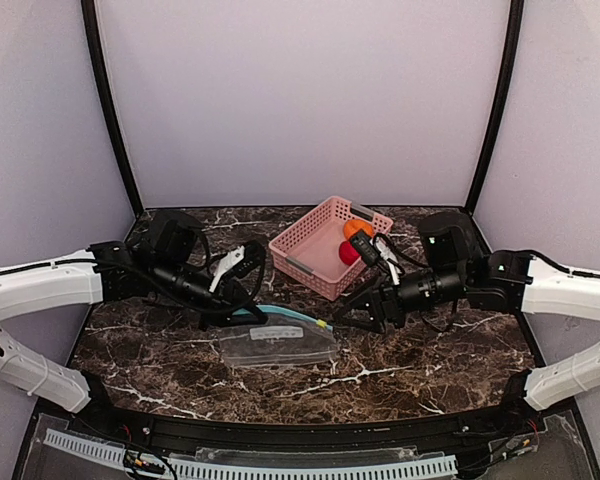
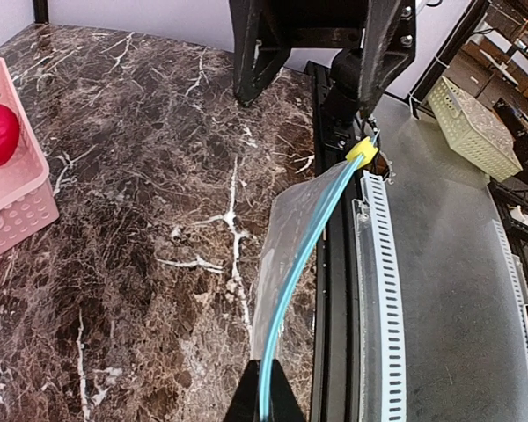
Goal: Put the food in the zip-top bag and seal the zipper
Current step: Pass from the left arm to the right
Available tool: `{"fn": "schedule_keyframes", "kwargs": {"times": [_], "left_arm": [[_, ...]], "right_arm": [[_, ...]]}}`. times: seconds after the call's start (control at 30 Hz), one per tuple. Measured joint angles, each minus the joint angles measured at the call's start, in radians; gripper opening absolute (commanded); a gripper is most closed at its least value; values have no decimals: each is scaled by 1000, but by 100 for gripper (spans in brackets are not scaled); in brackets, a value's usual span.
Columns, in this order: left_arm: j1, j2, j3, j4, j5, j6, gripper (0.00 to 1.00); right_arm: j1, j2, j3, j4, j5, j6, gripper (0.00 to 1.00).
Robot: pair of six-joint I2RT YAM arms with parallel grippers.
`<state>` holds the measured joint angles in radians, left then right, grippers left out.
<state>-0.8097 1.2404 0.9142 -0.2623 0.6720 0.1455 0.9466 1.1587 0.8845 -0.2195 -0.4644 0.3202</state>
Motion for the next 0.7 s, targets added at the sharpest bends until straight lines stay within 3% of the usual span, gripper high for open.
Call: {"fn": "schedule_keyframes", "kwargs": {"times": [0.37, 0.7], "left_arm": [[31, 34, 0, -2, 72, -12, 1], [55, 81, 0, -2, 67, -38, 1]], "right_arm": [[11, -46, -165, 219, -5, 29, 55], [107, -39, -163, 251, 64, 10, 37]]}}
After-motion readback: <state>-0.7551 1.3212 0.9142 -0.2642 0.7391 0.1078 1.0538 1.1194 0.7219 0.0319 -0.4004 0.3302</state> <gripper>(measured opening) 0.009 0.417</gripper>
